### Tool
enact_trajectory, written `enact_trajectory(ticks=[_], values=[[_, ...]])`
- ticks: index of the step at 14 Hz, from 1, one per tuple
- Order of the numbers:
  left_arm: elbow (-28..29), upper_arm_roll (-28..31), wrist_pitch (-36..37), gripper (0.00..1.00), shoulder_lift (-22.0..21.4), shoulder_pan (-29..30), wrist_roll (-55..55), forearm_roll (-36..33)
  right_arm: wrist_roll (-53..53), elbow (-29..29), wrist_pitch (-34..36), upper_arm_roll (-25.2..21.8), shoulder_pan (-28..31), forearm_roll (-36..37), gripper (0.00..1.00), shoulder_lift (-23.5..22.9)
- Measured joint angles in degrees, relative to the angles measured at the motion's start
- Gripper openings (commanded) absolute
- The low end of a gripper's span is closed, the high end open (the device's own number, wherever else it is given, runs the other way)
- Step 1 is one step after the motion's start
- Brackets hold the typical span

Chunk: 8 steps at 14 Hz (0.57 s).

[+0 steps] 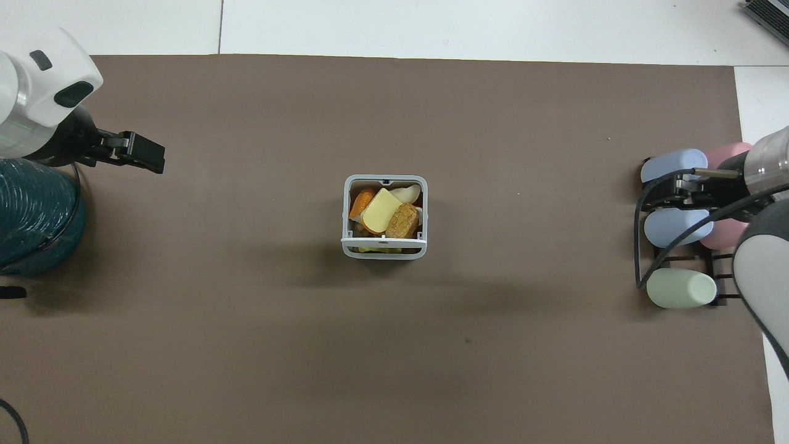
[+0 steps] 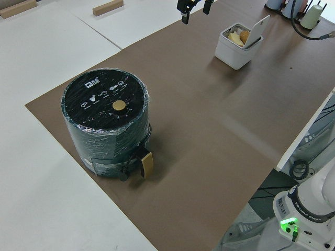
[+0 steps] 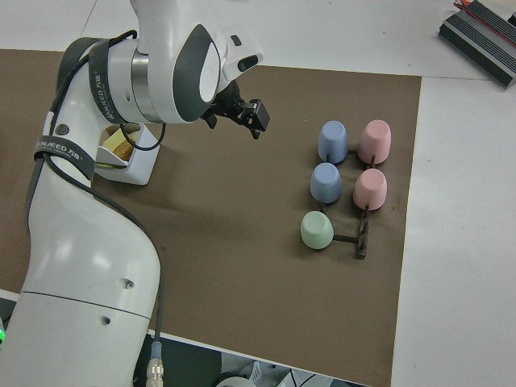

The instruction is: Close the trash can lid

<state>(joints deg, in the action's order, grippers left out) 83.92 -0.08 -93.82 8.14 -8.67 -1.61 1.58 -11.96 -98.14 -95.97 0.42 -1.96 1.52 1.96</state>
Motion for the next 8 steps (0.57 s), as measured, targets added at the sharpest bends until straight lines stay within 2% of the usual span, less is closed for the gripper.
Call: enact_trajectory(ticks=[6, 8], values=[[0.2, 0.0, -0.1, 1.00, -0.1, -0.2, 0.0, 0.0, 0.0, 0.0, 0.0, 0.0, 0.0, 0.0, 1.00, 0.0], [1.9, -0.1, -0.1, 1.00, -0.7, -1.4, 0.1, 0.0, 0.0, 0.0, 0.0, 0.0, 0.0, 0.0, 1.00, 0.0]])
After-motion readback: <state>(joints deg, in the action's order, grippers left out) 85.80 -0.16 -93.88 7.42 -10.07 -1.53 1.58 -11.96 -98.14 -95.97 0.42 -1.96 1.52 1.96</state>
